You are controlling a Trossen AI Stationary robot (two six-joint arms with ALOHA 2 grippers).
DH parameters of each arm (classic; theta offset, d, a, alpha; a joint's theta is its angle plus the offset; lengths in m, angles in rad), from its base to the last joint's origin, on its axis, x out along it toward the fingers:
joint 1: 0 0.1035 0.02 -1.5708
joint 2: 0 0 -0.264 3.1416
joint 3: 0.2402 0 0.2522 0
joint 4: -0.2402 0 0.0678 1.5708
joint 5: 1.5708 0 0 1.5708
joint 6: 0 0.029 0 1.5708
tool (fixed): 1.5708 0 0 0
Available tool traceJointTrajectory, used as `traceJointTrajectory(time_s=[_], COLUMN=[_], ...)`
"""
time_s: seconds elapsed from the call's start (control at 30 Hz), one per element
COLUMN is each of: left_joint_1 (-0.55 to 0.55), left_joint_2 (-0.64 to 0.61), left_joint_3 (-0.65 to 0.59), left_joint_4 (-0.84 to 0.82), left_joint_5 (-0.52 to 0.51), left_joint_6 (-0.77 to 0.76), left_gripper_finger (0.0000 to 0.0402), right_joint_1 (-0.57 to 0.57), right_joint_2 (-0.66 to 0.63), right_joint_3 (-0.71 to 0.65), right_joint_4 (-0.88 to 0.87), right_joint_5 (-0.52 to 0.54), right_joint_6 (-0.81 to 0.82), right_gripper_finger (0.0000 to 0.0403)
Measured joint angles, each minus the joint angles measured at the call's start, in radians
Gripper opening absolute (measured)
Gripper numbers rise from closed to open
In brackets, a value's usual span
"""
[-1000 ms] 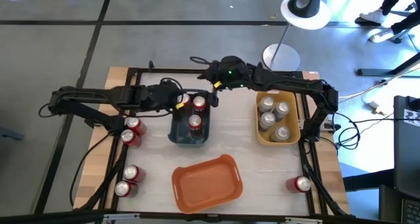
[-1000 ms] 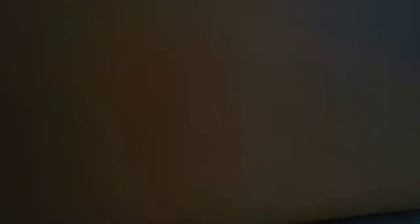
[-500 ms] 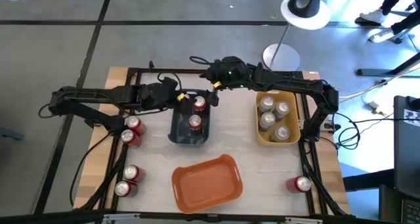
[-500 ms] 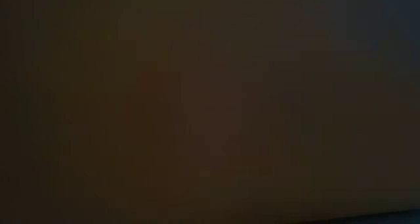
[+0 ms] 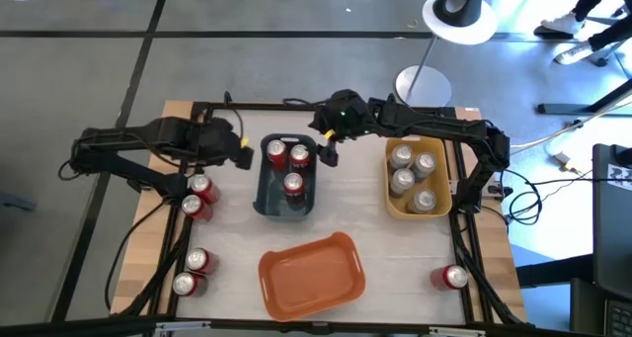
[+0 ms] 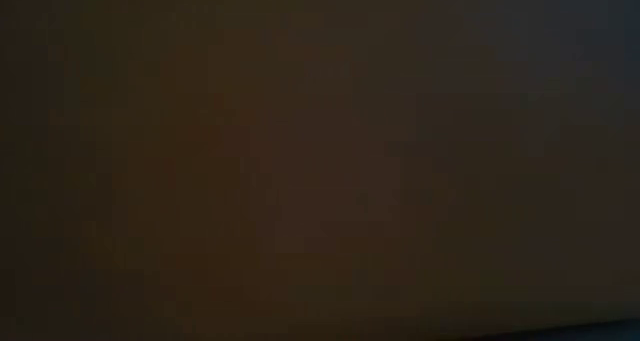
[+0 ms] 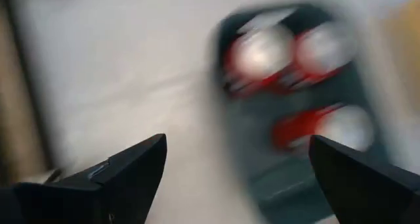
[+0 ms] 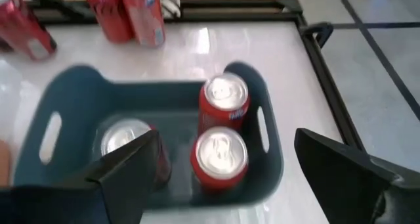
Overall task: Sort soda cans
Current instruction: Put the orange soda can into the blue bin
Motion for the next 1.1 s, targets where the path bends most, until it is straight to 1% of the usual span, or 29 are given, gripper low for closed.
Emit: traceJointTrajectory(time_s=[0.1,0.17,0.23,0.37,0.47,0.57,0.6,0.67,0.77,0.93,1.03,1.1], left_joint_1=[0.001,0.001,0.001,0.001,0.001,0.001,0.001,0.001,0.001,0.006,0.028,0.052], left_joint_2=[0.006,0.006,0.006,0.011,0.014,0.013,0.013,0.013,0.013,0.013,0.013,0.013], left_joint_3=[-0.004,-0.013,-0.026,-0.043,-0.055,-0.056,-0.056,-0.056,-0.056,-0.056,-0.056,-0.056], left_joint_4=[-0.175,-0.249,-0.252,-0.252,-0.251,-0.253,-0.253,-0.252,-0.253,-0.253,-0.253,-0.253], left_joint_5=[0.068,0.103,0.128,0.131,0.131,0.131,0.131,0.131,0.131,0.131,0.132,0.13], left_joint_6=[-0.063,-0.09,-0.096,-0.076,-0.051,-0.025,-0.02,0.001,0.019,0.058,0.081,0.138], left_gripper_finger=[0.0359,0.0359,0.0359,0.0359,0.0359,0.0359,0.0359,0.0359,0.0359,0.0359,0.0359,0.0359], right_joint_1=[0.0,0.0,0.0,0.001,0.0,0.0,0.0,0.001,0.001,0.0,0.0,0.0], right_joint_2=[0.0,0.0,0.0,0.0,-0.005,-0.029,-0.04,-0.073,-0.134,-0.246,-0.287,-0.3], right_joint_3=[0.0,0.0,0.0,0.0,0.0,0.0,0.0,0.0,-0.03,-0.158,-0.243,-0.29], right_joint_4=[-0.049,-0.096,-0.159,-0.309,-0.421,-0.479,-0.491,-0.501,-0.482,-0.347,-0.238,-0.172], right_joint_5=[0.007,0.007,0.007,-0.008,-0.129,-0.249,-0.275,-0.298,-0.296,-0.254,-0.242,-0.243], right_joint_6=[-0.039,-0.053,-0.074,-0.093,-0.11,-0.123,-0.123,-0.12,-0.101,-0.046,-0.007,0.017], right_gripper_finger=[0.0351,0.0351,0.0351,0.0351,0.0351,0.0351,0.0351,0.0351,0.0351,0.0351,0.0351,0.0351])
